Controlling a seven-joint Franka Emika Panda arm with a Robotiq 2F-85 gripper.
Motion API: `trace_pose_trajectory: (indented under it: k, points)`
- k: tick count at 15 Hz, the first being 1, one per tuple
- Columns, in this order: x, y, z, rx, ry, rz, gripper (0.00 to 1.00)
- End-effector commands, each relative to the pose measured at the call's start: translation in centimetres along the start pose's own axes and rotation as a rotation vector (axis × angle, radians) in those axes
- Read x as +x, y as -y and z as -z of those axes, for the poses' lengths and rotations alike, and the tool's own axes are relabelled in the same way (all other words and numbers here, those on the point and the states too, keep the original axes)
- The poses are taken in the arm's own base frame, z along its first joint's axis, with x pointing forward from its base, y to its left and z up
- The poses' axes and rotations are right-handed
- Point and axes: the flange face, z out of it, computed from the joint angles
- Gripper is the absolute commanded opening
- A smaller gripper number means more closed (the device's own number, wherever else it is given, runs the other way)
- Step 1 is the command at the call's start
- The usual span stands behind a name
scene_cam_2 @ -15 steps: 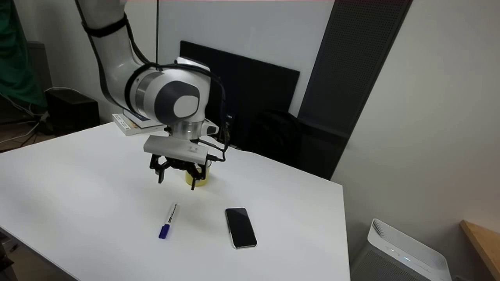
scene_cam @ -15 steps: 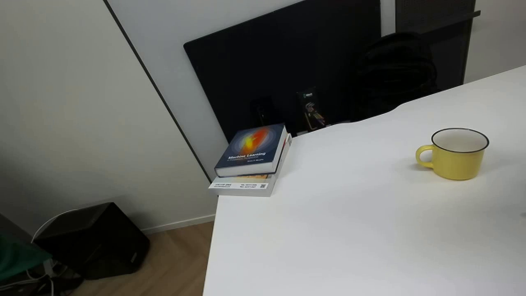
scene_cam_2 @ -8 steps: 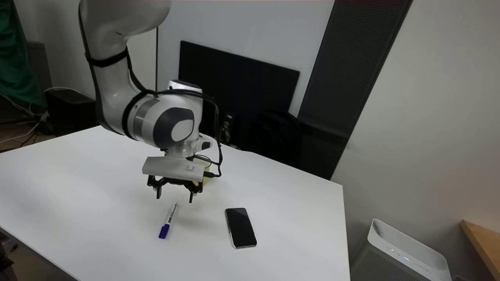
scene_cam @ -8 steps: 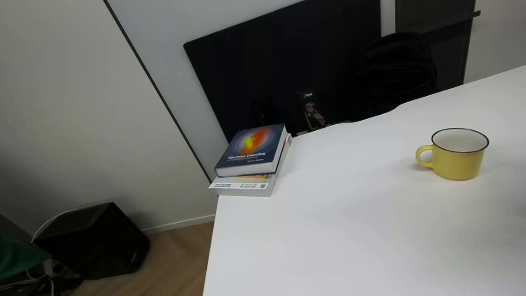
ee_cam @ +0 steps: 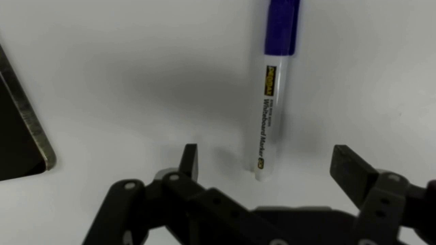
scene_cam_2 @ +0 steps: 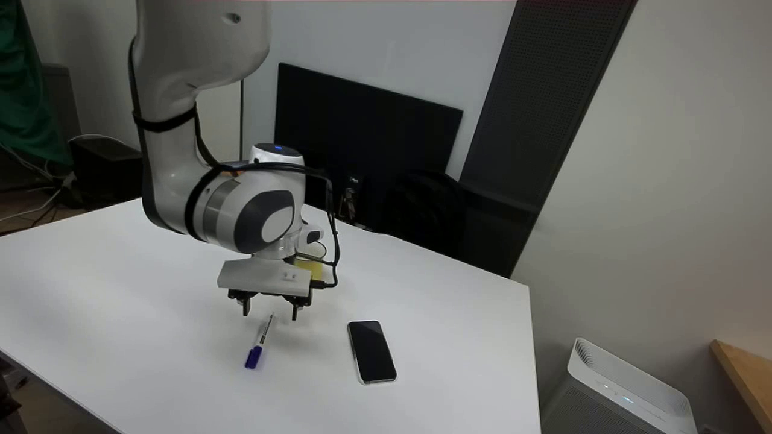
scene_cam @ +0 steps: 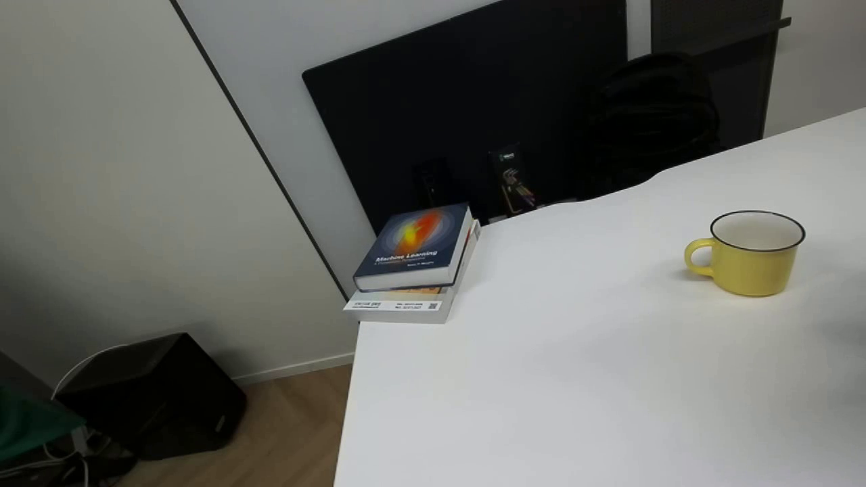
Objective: Put the blue marker inside the yellow cup
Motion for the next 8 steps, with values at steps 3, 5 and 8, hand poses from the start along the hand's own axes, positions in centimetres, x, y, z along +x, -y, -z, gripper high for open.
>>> trace_pose_trajectory:
  k: [3, 5, 8]
  points:
    - [0.65, -0.23, -1.33, -0.014, -0.022, -0.037, 1.00]
    - [0.67, -0.27, -1.60, -0.012, -0.021, -0.041, 1.00]
    - [0.64, -0.27, -2.00, -0.012, -0.017, -0.040, 1.00]
